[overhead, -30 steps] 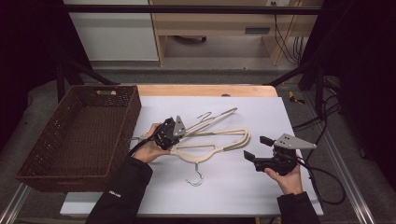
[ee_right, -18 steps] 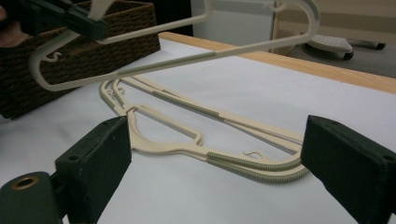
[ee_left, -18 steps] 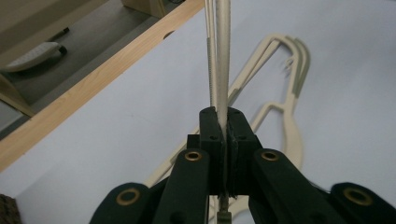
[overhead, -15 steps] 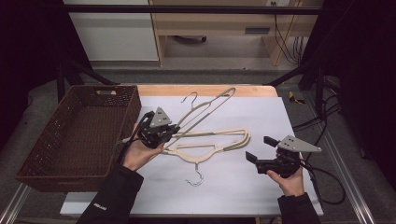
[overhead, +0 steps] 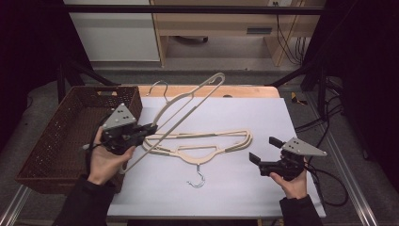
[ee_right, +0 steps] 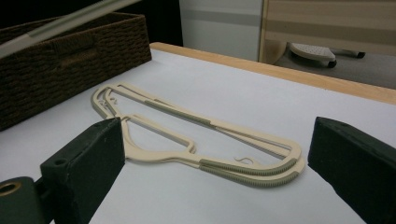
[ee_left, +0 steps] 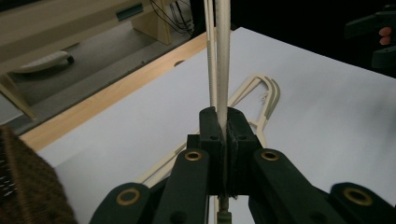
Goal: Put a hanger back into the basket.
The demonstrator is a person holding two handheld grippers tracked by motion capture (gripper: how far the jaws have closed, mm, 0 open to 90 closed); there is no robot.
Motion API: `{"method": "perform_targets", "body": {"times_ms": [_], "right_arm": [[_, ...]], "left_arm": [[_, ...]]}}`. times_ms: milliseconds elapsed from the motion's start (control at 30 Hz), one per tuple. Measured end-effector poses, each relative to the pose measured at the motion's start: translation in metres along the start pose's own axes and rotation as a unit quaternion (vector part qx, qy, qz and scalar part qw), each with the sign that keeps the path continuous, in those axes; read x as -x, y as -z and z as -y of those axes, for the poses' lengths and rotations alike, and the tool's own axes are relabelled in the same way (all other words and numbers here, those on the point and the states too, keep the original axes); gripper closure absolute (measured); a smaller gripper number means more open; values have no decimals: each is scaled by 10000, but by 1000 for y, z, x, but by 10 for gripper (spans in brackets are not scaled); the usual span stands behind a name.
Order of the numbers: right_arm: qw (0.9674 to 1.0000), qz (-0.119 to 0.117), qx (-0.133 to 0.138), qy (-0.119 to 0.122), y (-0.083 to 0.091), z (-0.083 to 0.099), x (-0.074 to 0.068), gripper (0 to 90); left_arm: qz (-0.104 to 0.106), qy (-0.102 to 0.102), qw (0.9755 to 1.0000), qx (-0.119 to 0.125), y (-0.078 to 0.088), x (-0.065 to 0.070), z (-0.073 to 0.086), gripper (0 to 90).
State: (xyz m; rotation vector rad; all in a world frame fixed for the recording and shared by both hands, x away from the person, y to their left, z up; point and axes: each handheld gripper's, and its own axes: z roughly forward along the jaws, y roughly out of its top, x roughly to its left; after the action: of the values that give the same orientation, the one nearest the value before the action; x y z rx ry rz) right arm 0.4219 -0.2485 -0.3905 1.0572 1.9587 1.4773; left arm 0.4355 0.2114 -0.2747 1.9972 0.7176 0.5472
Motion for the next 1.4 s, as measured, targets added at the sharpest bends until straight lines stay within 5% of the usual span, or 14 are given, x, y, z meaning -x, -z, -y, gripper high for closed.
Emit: {"method": "perform_targets", "body": {"times_ms": [200,533,900,1167,1400], "right_arm": [[10000,-2,-30,8,0,0,0,39],[10000,22,-45,37,0,-1,-2,39],[10000,16,-75,35,-1,0,-2,39],[10000,27,-82,38,-1,0,-2,39],[9999,42,-111,47,-2,0,-3,38]], "left_arm": [[-277,-120,9995,114,36,-19,-4,871],[-711,-85,9974,-6,73,-79,9,871],[-1049,88,9942,-233,82,-125,55,871],[-1108,209,9926,-461,86,-138,76,871],[-1230,492,9887,-708,86,-155,101,871]]}}
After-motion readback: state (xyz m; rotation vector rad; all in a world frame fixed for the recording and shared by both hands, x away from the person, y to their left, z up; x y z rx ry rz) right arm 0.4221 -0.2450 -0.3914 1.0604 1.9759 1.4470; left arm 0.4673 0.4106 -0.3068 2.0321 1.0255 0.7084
